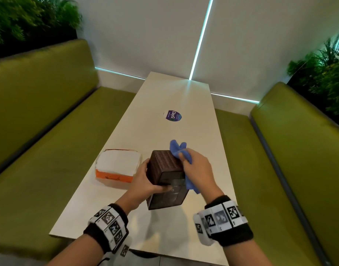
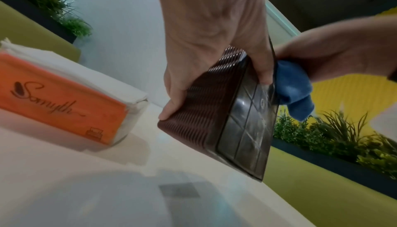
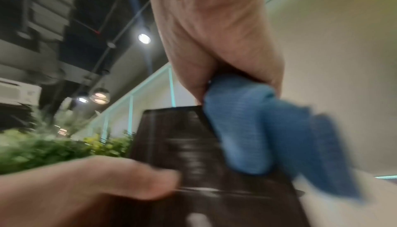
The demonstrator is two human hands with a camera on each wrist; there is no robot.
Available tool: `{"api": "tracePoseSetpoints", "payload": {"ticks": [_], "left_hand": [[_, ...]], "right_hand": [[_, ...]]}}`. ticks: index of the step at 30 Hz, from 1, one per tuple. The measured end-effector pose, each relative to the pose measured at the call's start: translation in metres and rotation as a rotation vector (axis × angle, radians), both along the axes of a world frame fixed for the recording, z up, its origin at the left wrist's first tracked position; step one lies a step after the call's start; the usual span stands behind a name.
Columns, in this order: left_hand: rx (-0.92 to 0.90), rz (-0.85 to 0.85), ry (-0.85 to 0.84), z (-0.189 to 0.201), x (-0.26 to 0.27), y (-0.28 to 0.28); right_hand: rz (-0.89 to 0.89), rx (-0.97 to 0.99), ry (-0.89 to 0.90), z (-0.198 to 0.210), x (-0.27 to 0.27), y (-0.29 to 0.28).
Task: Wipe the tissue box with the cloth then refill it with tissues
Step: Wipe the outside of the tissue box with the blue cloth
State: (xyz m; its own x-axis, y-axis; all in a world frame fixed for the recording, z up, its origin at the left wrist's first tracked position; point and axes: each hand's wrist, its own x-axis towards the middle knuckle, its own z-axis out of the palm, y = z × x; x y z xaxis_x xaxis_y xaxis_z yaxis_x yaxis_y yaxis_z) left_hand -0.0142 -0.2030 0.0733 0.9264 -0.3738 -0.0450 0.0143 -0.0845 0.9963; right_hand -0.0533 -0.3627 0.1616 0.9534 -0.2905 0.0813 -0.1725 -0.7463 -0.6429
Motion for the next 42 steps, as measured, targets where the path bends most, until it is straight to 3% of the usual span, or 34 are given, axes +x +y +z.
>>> {"api": "tracePoseSetpoints", "payload": {"ticks": [2, 5, 11, 14, 17, 18, 20, 22, 25, 27, 30, 32, 37, 42], "left_hand": [[0.009, -0.004, -0.001, 0.002, 0.000, -0.005], [0.007, -0.019, -0.010, 0.003, 0.000, -0.007], [-0.028, -0.020, 0.050, 0.000, -0.002, 0.010], [-0.024, -0.017, 0.052, 0.002, 0.001, 0.013], [-0.014, -0.029, 0.026, 0.003, 0.000, 0.006], [-0.018, -0.038, 0.019, 0.004, -0.001, 0.003], [-0.042, -0.053, 0.024, 0.006, -0.002, -0.001], [-0.063, -0.047, 0.044, 0.008, -0.002, 0.000], [-0.082, -0.048, 0.068, 0.005, 0.000, 0.010], [-0.112, -0.058, 0.121, 0.001, 0.002, 0.016], [-0.193, -0.070, 0.184, -0.001, 0.003, 0.018], [-0.246, -0.084, 0.223, 0.000, 0.002, 0.017], [-0.425, -0.106, 0.302, 0.009, 0.011, 0.023], [-0.347, -0.172, 0.336, 0.003, 0.014, 0.025]], "right_hand": [[0.094, -0.083, -0.068, 0.002, -0.003, 0.029], [0.190, 0.004, -0.102, 0.000, -0.005, 0.048], [-0.089, 0.082, -0.009, -0.011, 0.004, -0.044], [-0.209, 0.152, -0.091, 0.000, 0.000, -0.056], [-0.055, 0.219, -0.160, 0.017, -0.005, -0.017], [0.033, 0.202, -0.172, 0.017, -0.006, 0.000], [0.137, -0.026, -0.183, 0.007, -0.007, 0.028], [0.086, -0.119, -0.190, -0.004, -0.002, 0.028], [-0.043, 0.137, -0.050, -0.007, 0.008, -0.005], [0.005, 0.371, 0.000, -0.004, 0.007, -0.022], [0.029, 0.783, -0.082, -0.003, -0.001, -0.026], [-0.034, 0.956, -0.118, -0.009, -0.004, -0.024], [0.003, 0.995, -0.145, -0.042, -0.026, -0.019], [0.015, 0.978, -0.174, -0.041, -0.036, -0.017]]}}
